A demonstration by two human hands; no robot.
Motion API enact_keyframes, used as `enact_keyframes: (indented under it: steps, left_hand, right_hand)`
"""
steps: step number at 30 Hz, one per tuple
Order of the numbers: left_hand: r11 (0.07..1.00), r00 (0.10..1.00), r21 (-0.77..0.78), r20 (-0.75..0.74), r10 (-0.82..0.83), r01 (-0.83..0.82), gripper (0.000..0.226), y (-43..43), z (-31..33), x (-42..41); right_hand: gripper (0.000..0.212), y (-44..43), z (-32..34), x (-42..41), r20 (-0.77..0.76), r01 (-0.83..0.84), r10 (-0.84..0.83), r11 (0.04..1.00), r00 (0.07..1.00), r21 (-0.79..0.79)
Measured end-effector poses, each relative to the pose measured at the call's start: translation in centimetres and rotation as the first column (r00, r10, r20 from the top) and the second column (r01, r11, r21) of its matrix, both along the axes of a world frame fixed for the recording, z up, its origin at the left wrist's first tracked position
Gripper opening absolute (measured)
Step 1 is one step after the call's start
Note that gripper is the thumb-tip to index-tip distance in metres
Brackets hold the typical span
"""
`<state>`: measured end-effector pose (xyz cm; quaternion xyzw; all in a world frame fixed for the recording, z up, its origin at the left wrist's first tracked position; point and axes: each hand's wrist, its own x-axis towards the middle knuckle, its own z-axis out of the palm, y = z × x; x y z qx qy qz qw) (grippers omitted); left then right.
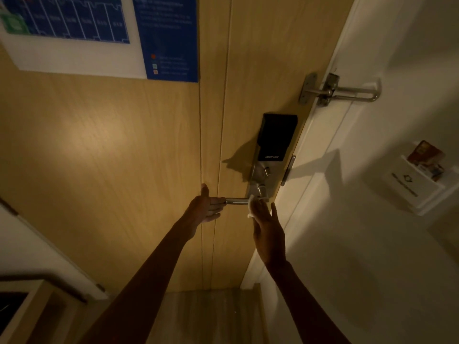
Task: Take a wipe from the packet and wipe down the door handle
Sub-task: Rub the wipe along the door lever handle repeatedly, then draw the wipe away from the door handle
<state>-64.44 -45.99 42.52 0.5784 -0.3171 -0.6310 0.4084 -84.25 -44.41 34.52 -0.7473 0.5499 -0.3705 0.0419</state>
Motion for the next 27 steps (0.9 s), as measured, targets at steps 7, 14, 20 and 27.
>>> enact_keyframes:
  steps: [7,14,20,27]
  left_hand:
    - [0.999,0.999,0.028,0.01,-0.035,0.035,0.078,0.4,0.9,-0.1]
    - [1.0,1.0,-0.007,0.009,-0.025,0.025,0.082,2.5,2.1,-0.3]
    - [0.982,0.986,-0.148,0.096,0.133,-0.118,0.063,5.9,2.1,1.4]
    - [0.937,0.88,-0.208,0.333,0.339,-0.282,0.027,12.6,-1.2,7.1]
  right_hand:
    - [0.059,-0.4,1.5,0.2,-0.235,-0.123,0.092,0.985,0.968,-0.118]
    - [0.033,-0.6,4.5,0.0,0.018,-0.209,0.212,0.97,0.977,-0.123]
    - [0.027,-1.2,7.7,2.2,0.254,-0.231,0.233,0.972,0.939,-0.036]
    - [0.029,1.5,7.7,9.3,0.22,-0.398,0.373,0.914,0.901,0.078]
